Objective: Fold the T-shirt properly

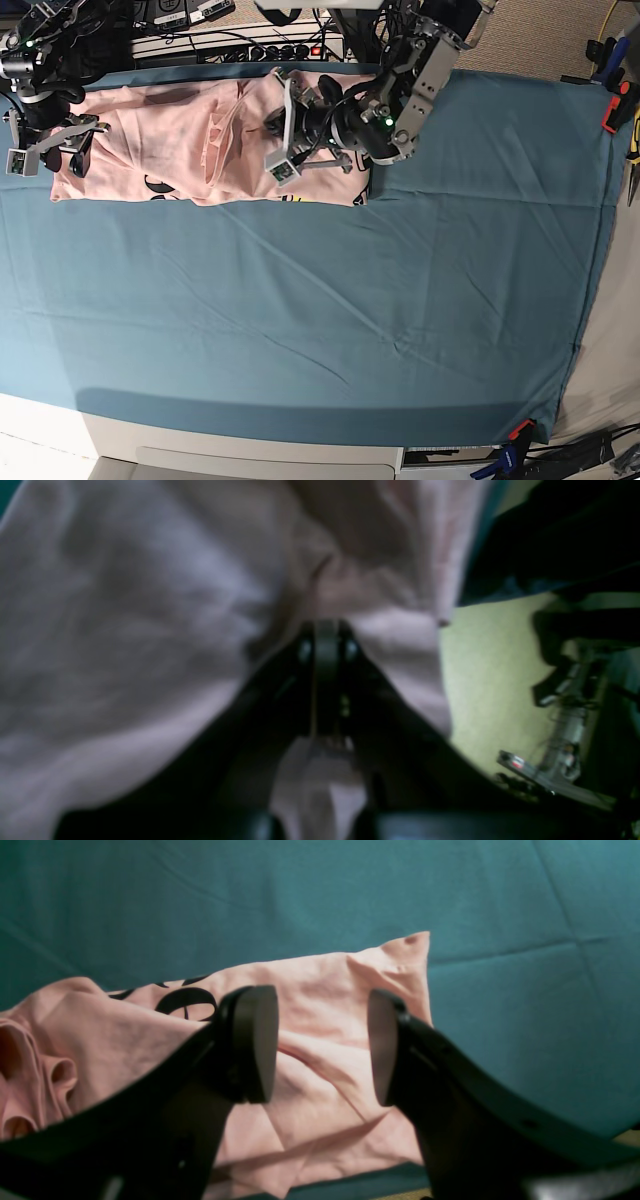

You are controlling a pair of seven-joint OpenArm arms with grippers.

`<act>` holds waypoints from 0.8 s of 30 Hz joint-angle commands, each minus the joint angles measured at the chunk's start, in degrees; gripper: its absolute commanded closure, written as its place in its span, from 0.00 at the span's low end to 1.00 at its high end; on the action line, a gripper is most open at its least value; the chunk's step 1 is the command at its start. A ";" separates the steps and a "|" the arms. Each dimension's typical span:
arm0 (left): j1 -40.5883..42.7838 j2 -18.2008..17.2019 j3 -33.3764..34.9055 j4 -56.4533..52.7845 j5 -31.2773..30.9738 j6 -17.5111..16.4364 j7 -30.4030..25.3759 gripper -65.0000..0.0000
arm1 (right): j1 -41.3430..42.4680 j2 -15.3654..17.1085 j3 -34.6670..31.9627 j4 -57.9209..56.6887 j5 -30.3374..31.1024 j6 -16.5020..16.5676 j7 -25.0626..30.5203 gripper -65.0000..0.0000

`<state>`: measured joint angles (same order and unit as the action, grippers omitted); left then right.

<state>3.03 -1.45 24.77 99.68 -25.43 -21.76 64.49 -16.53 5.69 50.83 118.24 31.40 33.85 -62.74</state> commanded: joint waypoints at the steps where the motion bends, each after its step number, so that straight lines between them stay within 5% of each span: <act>1: -0.66 0.26 0.07 1.60 0.37 0.20 -0.92 1.00 | 0.20 0.81 0.11 0.90 0.74 -0.31 1.73 0.55; 7: -0.52 0.28 0.13 1.81 1.09 1.22 -0.26 1.00 | 0.20 0.81 0.11 0.90 0.76 -0.28 1.73 0.55; 14: 1.62 0.33 0.22 1.81 -9.38 -0.83 0.66 1.00 | 0.20 0.83 0.13 0.90 1.70 -0.28 1.73 0.55; 24: 1.81 0.52 0.22 1.79 -28.89 -14.95 0.26 1.00 | 0.20 0.83 0.11 0.90 2.23 -0.28 1.75 0.55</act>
<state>5.48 -1.56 24.99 100.49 -52.69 -36.32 65.73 -16.51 5.69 50.83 118.24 32.88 33.85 -62.72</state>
